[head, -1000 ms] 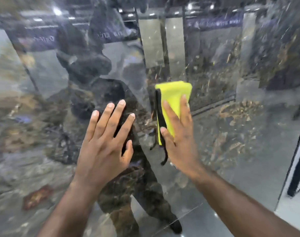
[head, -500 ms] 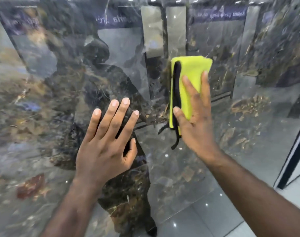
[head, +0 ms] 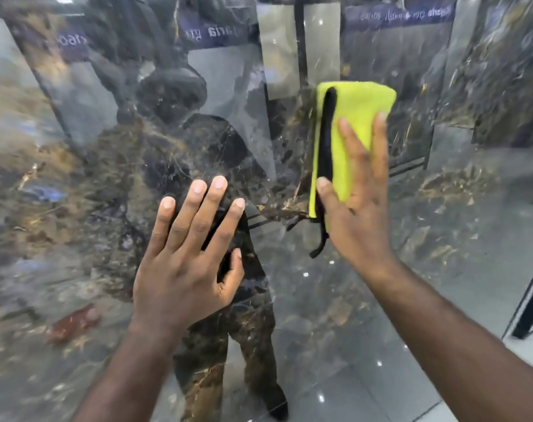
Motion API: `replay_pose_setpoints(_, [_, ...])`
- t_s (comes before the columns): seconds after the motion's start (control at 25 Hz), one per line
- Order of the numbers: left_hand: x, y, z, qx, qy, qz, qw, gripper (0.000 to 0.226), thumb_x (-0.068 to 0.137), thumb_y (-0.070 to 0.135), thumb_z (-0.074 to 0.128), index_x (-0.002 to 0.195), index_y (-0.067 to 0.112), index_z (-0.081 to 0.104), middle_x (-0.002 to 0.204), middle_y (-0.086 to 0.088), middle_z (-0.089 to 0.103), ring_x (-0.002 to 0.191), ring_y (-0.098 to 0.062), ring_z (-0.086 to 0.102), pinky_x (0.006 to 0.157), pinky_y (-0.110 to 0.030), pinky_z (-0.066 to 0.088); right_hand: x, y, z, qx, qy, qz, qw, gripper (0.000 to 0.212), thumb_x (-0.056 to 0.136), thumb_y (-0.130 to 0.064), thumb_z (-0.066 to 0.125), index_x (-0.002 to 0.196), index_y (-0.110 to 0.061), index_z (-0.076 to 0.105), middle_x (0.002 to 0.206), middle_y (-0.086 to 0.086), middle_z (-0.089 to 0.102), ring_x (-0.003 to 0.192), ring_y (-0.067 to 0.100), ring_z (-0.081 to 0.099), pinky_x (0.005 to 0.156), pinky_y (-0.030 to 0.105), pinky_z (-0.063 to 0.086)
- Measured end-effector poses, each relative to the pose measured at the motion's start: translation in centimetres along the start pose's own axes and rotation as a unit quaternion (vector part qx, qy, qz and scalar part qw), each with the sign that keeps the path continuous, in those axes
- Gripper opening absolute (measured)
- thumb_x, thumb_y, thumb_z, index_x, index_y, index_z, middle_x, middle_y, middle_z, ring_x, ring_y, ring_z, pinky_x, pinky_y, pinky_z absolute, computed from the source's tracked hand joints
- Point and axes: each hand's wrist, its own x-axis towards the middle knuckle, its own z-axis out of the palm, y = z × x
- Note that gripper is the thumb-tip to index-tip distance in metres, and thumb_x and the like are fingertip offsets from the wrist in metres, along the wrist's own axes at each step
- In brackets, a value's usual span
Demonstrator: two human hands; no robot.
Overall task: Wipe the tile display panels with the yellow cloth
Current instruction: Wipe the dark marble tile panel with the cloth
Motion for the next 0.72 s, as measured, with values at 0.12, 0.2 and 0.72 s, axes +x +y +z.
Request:
replay_pose_setpoints(0.12, [0.0,-0.4,-0.5,-0.013,-0.006,0.010,1.000,0.067,0.103,0.034,0.060,0.164,0.012,0.046,0.175,-0.016,0.031,0.163,-0.034,0.029,0.133,-0.057,0.023,-5.4,-1.5,2.1,0.029,0.069,0.178,0.981,0.083,0.097,-0.011,0.068,0.167,-0.030,0.028,0.179,0.003,-0.005,0.164,0.011,0.000,0.130,0.056,0.016])
replay_pose_setpoints(0.2, [-0.3,-0.9,-1.3,-0.020,-0.017,0.018,0.999,0.067,0.104,0.034,0.060,0.166,0.014,0.044,0.177,-0.014,0.028,0.165,-0.031,0.026,0.134,-0.057,0.021,-8.1,-4.8,4.1,0.020,0.012,0.128,0.992,0.080,0.100,-0.010,0.067,0.168,-0.027,0.028,0.179,0.005,-0.006,0.165,0.019,-0.002,0.132,0.055,0.012])
replay_pose_setpoints(0.72, [-10.0,-14.4,-7.8,0.005,-0.008,-0.010,1.000,0.067,0.102,0.038,0.061,0.165,0.021,0.047,0.177,-0.015,0.028,0.164,-0.033,0.027,0.133,-0.062,0.016,-9.4,-17.1,10.8,-0.030,-0.047,-0.091,0.994,0.064,0.104,-0.010,0.063,0.163,-0.015,0.039,0.177,0.016,0.004,0.165,0.030,0.007,0.132,0.053,0.013])
